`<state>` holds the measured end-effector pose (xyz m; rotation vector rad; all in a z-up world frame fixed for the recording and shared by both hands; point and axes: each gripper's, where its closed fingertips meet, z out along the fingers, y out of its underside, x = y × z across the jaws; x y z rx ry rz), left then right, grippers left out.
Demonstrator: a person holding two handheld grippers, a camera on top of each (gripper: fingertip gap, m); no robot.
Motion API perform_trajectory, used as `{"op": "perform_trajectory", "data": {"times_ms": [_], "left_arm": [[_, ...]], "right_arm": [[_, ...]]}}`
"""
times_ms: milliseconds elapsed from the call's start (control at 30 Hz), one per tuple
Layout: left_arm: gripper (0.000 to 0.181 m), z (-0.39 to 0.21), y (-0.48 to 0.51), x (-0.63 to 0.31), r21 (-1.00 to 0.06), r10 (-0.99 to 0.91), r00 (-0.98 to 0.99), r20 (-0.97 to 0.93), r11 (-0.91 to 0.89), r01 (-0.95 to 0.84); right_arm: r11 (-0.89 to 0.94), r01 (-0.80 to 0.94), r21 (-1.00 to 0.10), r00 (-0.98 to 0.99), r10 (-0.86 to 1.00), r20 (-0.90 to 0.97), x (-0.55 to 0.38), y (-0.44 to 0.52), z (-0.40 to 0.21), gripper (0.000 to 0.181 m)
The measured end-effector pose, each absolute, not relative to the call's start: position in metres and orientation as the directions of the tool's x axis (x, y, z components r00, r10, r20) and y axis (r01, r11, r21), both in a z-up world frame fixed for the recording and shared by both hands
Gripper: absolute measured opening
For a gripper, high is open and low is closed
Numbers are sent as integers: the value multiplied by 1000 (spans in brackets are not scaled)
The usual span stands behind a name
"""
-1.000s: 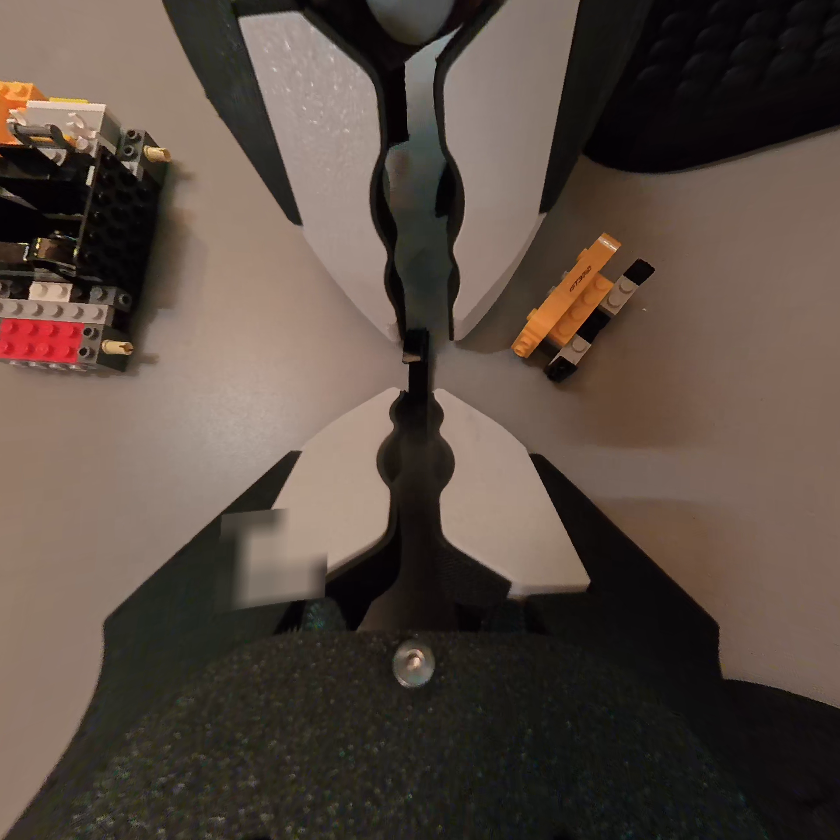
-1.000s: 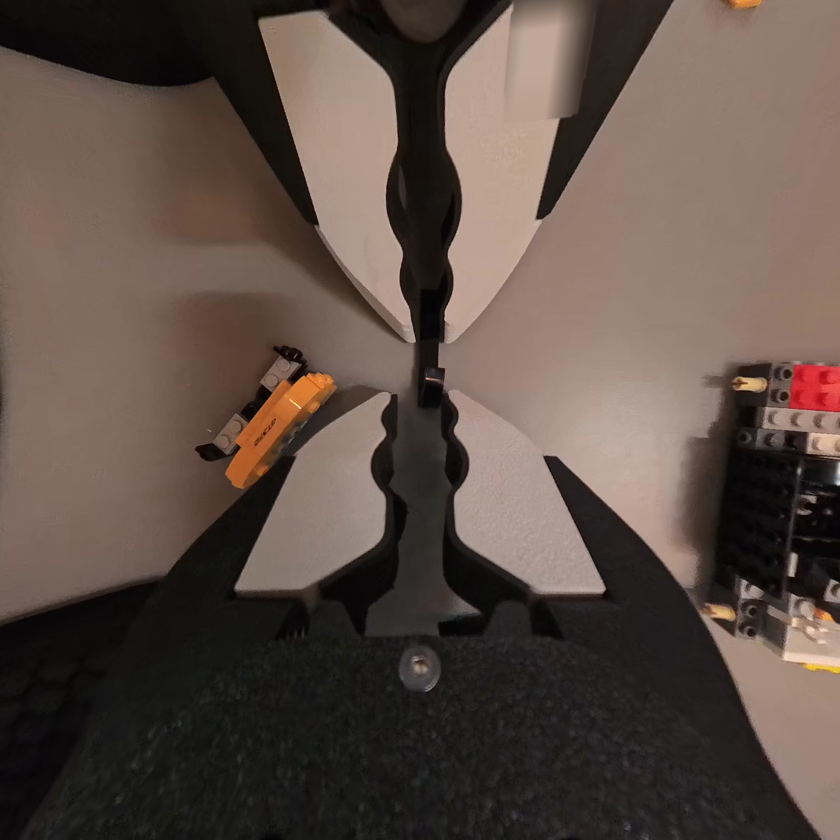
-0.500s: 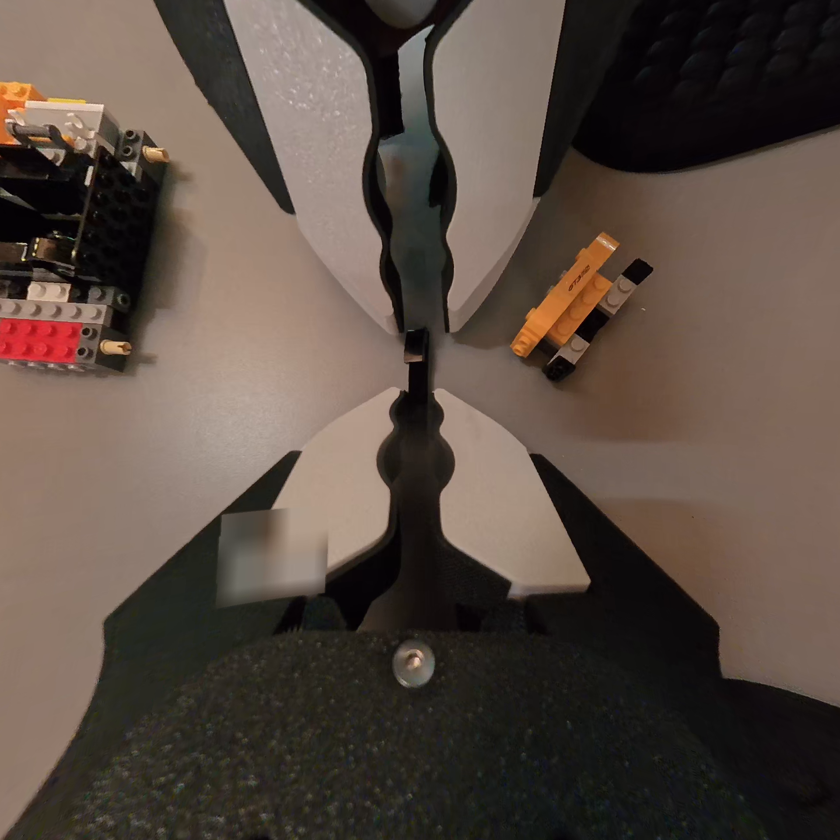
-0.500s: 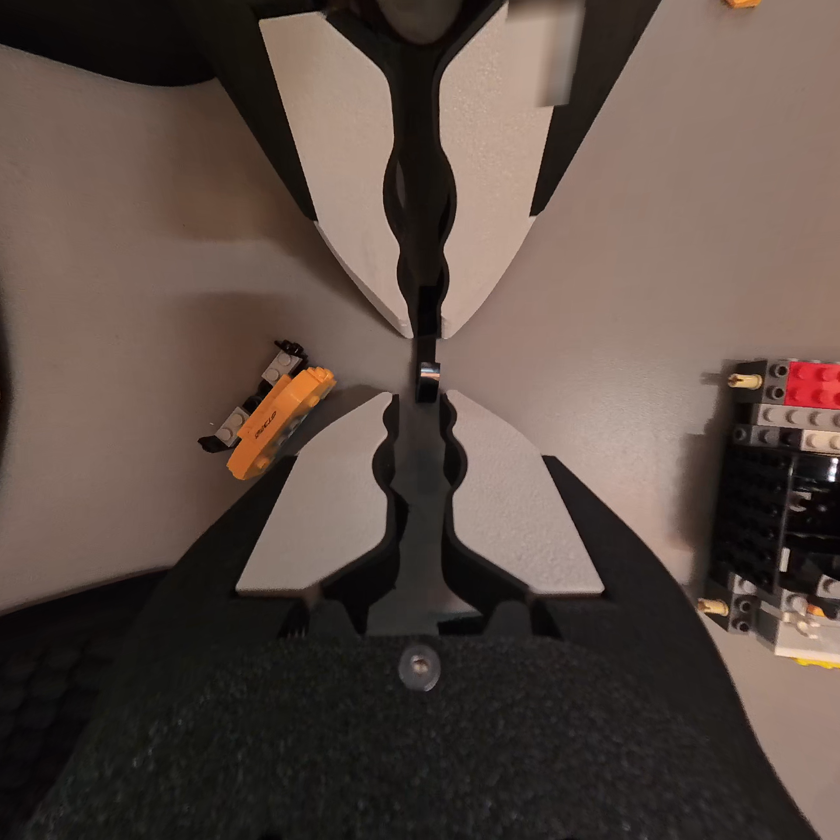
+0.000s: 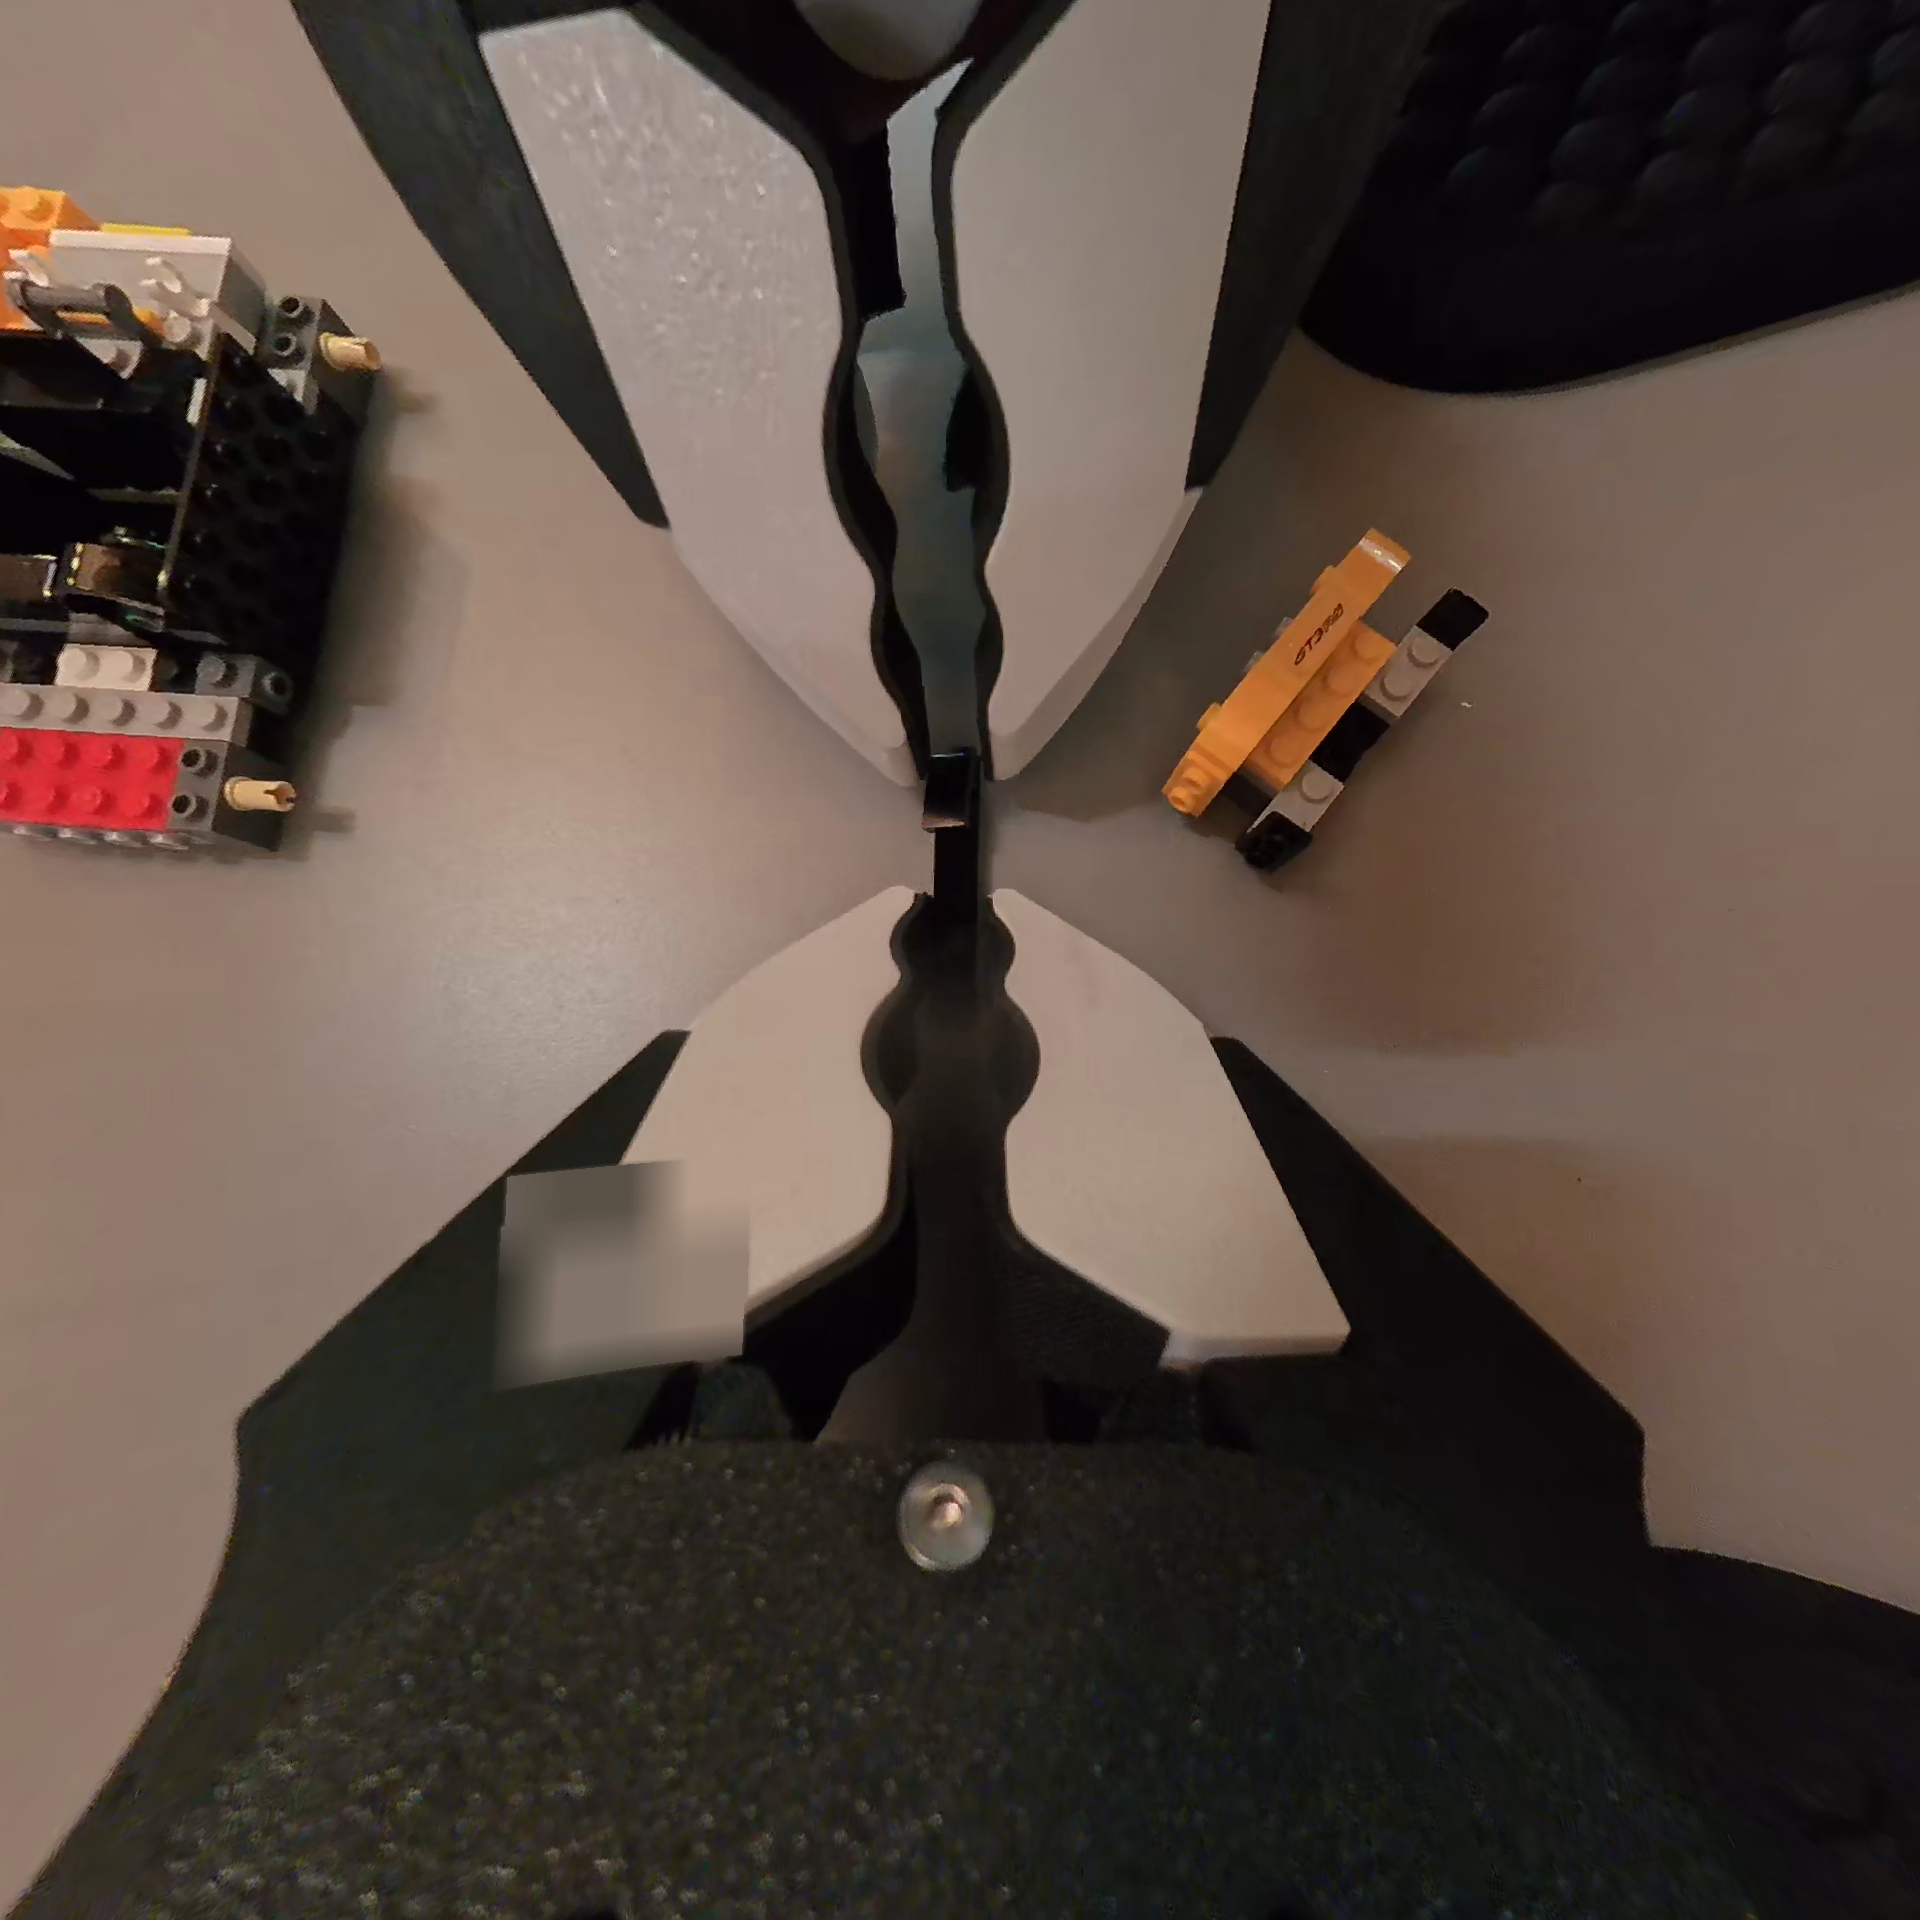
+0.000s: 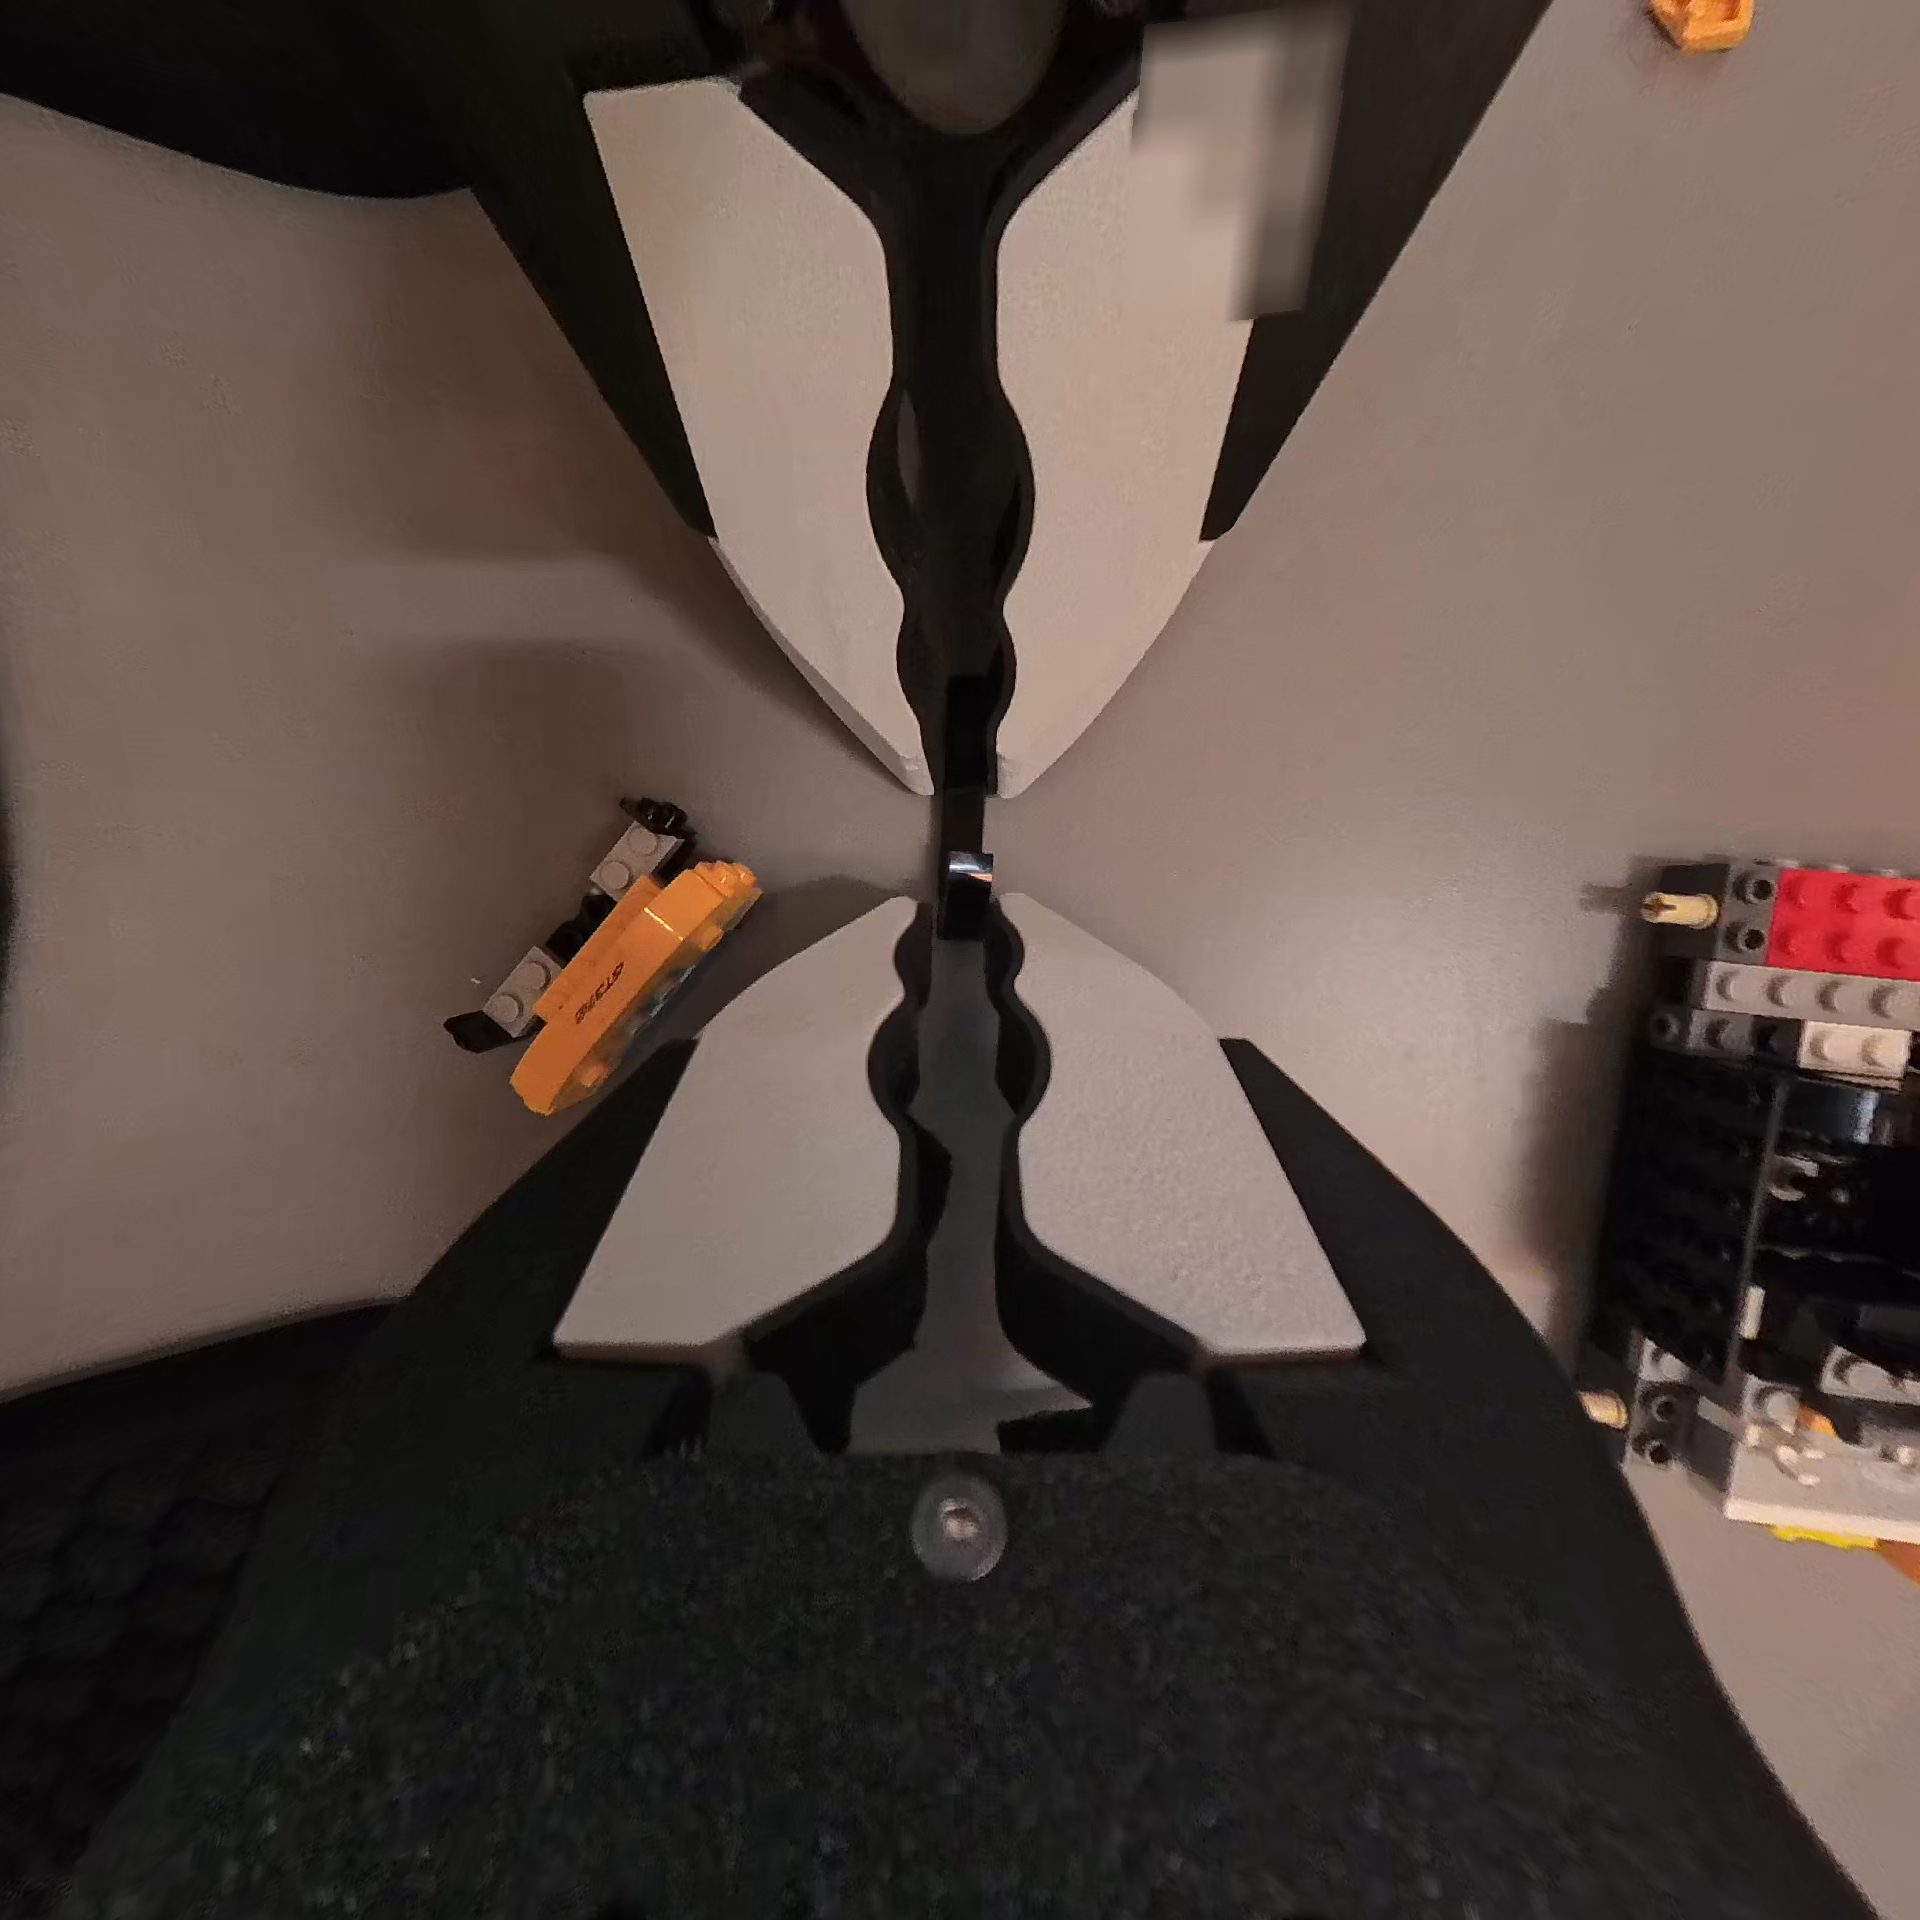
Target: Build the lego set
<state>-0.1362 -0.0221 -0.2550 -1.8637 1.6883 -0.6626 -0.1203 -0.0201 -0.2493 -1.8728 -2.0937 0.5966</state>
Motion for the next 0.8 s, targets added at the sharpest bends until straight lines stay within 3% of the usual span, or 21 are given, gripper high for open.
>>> {"op": "perform_trajectory", "data": {"times_ms": [467,800], "left_arm": [[9,-255,-23,-136,-676,-996,94,6,-73,-733],[9,-255,-24,-136,-675,-996,86,-1,-63,-735]], "right_arm": [[81,886,-456,-134,987,-85,-119,-20,-249,9],[15,893,-450,-133,964,-232,-121,-22,-251,8]]}}
